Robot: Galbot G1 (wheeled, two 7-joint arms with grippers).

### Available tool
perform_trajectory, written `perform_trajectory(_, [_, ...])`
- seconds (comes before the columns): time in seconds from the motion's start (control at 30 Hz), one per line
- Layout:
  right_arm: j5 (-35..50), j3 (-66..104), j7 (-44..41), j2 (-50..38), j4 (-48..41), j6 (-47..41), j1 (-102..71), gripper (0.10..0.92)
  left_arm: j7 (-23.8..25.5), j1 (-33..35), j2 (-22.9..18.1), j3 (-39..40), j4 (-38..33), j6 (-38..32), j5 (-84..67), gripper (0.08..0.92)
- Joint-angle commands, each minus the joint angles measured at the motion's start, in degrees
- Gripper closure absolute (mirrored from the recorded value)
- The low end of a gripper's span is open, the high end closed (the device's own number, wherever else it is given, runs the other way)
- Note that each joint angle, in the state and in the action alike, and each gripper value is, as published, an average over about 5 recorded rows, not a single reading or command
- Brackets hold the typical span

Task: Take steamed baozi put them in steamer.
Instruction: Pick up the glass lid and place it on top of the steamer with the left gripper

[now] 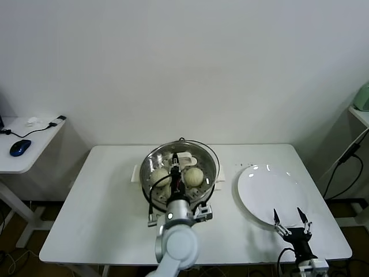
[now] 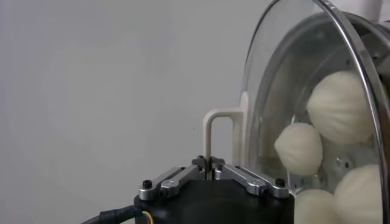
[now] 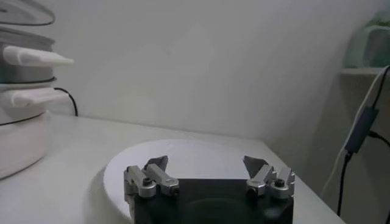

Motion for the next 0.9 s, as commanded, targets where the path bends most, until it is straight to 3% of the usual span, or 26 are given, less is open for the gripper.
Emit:
perform_trajectory(0.03, [-0.89, 0.07, 0.92, 0.39, -0.58, 1.57, 0.35, 0.203, 0.14, -0.85, -1.54, 1.48, 0.99, 0.63, 1.19, 0.868])
perform_trajectory(0.9, [-2.67, 0.04, 1.40, 1.53, -0.86, 3.26, 0.71, 0.203, -2.35, -0.20, -0.60, -0.93, 4.38, -0.72, 2.61, 0.868])
